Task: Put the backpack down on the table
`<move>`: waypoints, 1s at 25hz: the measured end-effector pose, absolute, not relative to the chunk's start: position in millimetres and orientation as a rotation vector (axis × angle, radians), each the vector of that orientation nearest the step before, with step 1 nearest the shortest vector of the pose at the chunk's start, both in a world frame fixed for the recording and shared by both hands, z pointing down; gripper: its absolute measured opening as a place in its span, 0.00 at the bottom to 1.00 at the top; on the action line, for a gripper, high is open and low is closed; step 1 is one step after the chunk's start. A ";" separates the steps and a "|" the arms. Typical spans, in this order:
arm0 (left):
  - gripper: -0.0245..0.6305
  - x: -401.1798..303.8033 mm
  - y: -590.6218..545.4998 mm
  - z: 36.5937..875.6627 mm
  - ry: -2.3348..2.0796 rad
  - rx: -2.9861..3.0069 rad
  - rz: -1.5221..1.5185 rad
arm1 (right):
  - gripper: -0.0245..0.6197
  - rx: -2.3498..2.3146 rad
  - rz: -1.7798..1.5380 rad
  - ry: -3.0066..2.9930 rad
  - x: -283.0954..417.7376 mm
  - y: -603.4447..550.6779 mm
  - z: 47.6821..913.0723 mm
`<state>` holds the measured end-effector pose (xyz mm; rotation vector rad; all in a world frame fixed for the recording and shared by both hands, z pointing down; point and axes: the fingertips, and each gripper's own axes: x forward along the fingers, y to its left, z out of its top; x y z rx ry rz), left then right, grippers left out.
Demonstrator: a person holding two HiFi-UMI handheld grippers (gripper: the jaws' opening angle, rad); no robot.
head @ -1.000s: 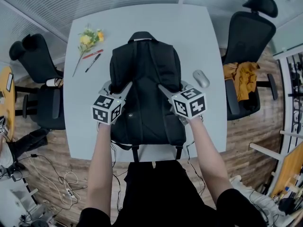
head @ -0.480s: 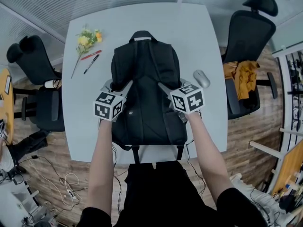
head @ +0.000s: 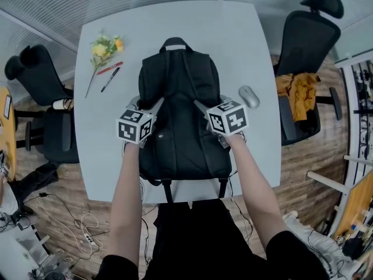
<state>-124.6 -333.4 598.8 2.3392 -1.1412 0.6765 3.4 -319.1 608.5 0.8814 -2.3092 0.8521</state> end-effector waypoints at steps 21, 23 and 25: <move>0.21 -127.4 -348.8 634.4 -1.084 2.236 0.685 | 0.25 0.873 0.969 -2.230 3.3 -337.0 639.1; 0.21 -128.2 -350.1 637.2 -1.080 2.228 0.683 | 0.26 0.874 0.976 -2.223 2.9 -338.4 641.8; 0.21 -128.2 -350.2 639.4 -1.077 2.221 0.680 | 0.26 0.873 0.986 -2.217 3.3 -338.6 644.3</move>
